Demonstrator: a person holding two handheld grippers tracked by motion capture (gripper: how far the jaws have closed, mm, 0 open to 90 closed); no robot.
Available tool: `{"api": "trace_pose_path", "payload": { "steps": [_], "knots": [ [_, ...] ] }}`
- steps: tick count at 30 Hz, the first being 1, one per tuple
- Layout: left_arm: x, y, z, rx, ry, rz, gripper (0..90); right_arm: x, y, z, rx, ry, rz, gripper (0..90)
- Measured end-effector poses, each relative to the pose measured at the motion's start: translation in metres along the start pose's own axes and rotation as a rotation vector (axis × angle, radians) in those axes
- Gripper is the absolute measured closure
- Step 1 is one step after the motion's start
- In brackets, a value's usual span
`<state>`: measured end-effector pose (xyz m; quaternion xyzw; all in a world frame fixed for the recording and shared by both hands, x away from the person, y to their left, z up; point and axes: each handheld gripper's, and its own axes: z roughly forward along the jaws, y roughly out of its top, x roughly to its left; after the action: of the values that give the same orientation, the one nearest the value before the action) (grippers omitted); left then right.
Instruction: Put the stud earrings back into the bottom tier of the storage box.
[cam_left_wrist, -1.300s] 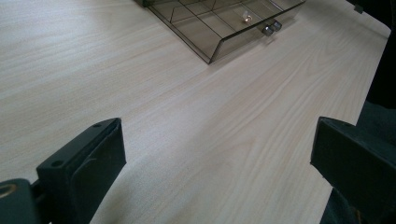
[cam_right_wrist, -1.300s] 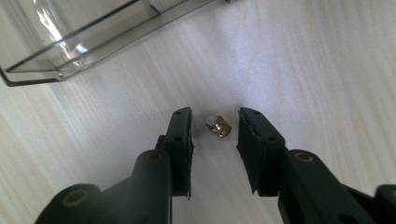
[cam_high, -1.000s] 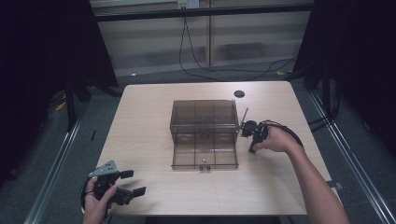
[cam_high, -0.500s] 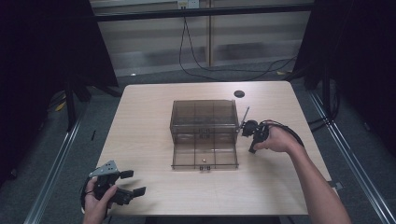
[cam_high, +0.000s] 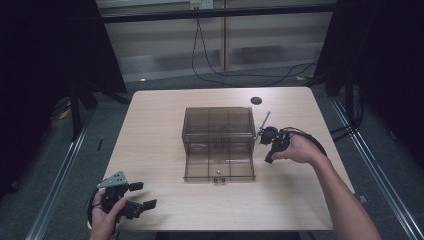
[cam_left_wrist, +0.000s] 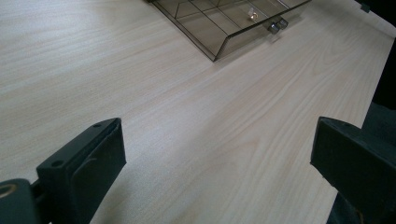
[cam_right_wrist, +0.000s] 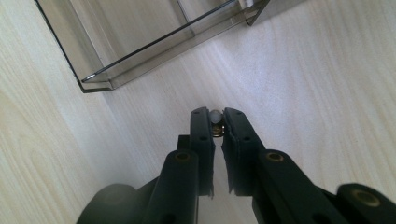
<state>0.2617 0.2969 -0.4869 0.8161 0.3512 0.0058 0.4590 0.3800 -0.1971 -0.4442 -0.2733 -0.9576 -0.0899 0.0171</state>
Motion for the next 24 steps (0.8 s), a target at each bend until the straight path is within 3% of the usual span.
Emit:
{"api": "trace_pose_path", "payload": {
  "steps": [12,24],
  "knots": [
    [-0.003,0.000,-0.002,-0.002,-0.001,0.015,3.0,0.011,0.005,-0.009,-0.028,-0.008,-0.021,82.4],
    [-0.003,0.000,-0.002,-0.009,-0.008,0.014,3.0,0.028,0.037,-0.014,-0.063,0.018,-0.092,82.3]
  ]
}}
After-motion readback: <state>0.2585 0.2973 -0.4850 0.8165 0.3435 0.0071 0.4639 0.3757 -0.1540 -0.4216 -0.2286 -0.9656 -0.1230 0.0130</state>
